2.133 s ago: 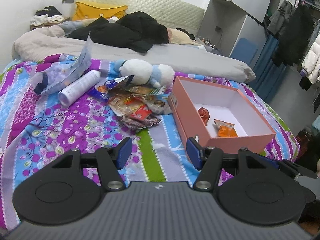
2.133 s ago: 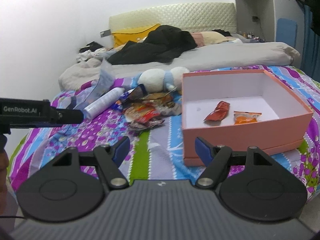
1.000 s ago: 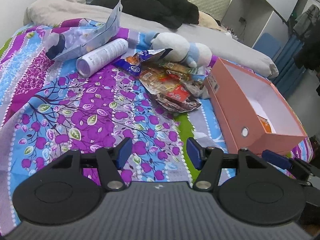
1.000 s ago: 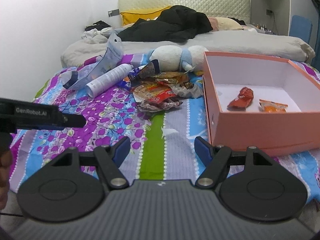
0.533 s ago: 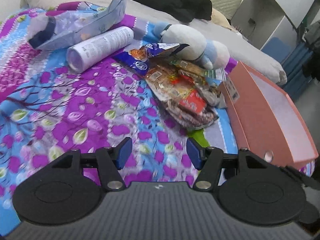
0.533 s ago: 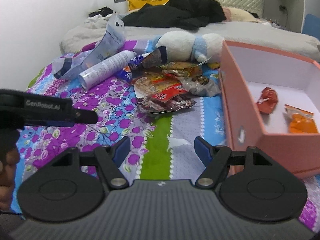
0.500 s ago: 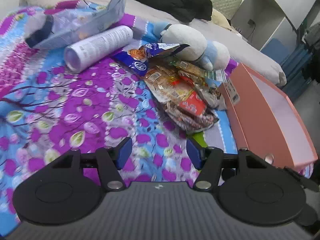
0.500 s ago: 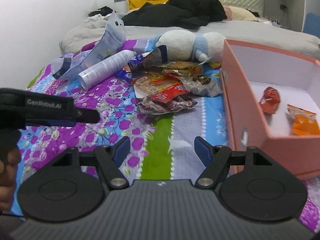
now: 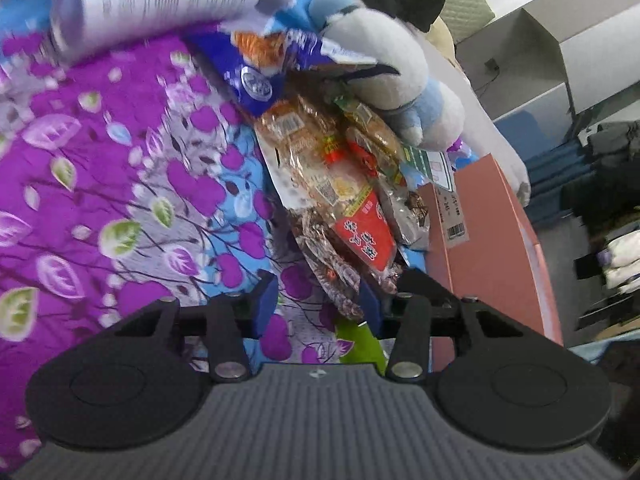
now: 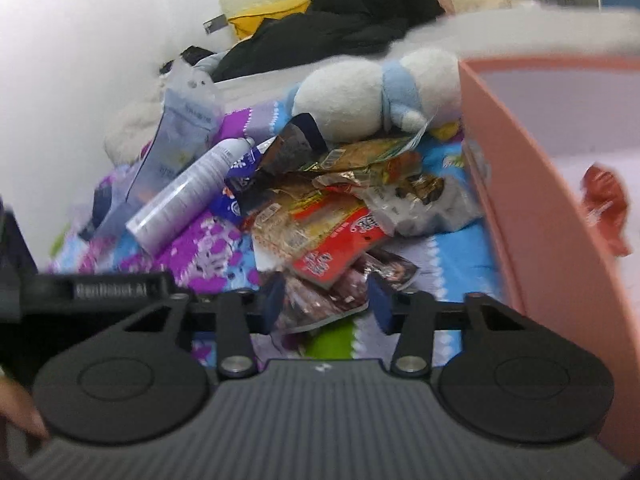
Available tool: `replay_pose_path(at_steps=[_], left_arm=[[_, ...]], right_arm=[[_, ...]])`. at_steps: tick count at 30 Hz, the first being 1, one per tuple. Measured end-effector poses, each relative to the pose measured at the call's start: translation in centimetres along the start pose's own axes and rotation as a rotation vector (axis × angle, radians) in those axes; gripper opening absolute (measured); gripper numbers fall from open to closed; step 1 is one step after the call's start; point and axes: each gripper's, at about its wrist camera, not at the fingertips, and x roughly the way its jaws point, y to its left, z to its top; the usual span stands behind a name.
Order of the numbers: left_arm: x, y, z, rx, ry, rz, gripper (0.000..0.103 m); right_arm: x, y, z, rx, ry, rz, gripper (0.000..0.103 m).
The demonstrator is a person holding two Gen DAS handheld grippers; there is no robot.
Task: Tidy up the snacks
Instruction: 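Reach both tools down into the snack pile beside the plush toy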
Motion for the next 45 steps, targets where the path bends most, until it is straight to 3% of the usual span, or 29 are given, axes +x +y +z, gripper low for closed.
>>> replay_pose_path(at_steps=[4,7,10,14,16,18,21,34,38,40,41,45], left_arm=[[1.6,1.0,0.0,-0.050,0.055,-0.063,0.031],[2.3,1.8,-0.1,-0.097,0.067,-0.102,0.025],[3.0,2.0,0.0,-0.120,0.084,-0.104,0.016],[3.7,1.6,0.0,-0.124,0.080,-0.105,0.007],[3.8,1.0,-0.3,-0.108,0.067,-0.096,0.006],[3.9,0.8,-0.5,-0.112,0.059,-0.098,0.005],[3.6,0.3,-0.7,-0.107,0.045,-0.100,0.004],[-2.0,0.8,-2.6,-0.106,0.007,-0.055,0.003],[-3.9,1.9,-3.5,-0.108,-0.012,-0.025,0.002],[-4.6,2.5,-3.7,-0.110,-0.018,-0.003,0.002],[-5.0,2.7,-3.8,-0.109,-0.022,0.010,0.002],[-6.7,3.7,-3.7,-0.096,-0.047,0.037,0.002]], right_arm=[[1.7,-0.8,0.4,0.077,0.007,0.020,0.041],[2.6,-1.7,0.7,0.165,0.029,0.051,0.038],[3.2,-1.8,0.8,0.173,0.033,0.043,0.038],[4.1,-3.0,0.7,0.263,0.079,0.081,0.024],[4.2,-3.4,0.6,0.302,0.085,0.102,0.023],[4.2,-3.2,0.6,0.290,0.083,0.098,0.010],[3.7,-3.2,0.6,0.297,0.081,0.124,0.004],[0.2,-1.2,0.4,0.245,0.030,0.118,0.003],[0.0,-1.6,-0.3,0.287,0.018,0.113,0.012],[0.1,-1.7,-0.7,0.310,0.026,0.110,0.042],[0.0,-1.8,-1.0,0.332,0.012,0.120,0.064],[0.3,-1.6,-1.3,0.326,0.008,0.117,0.066]])
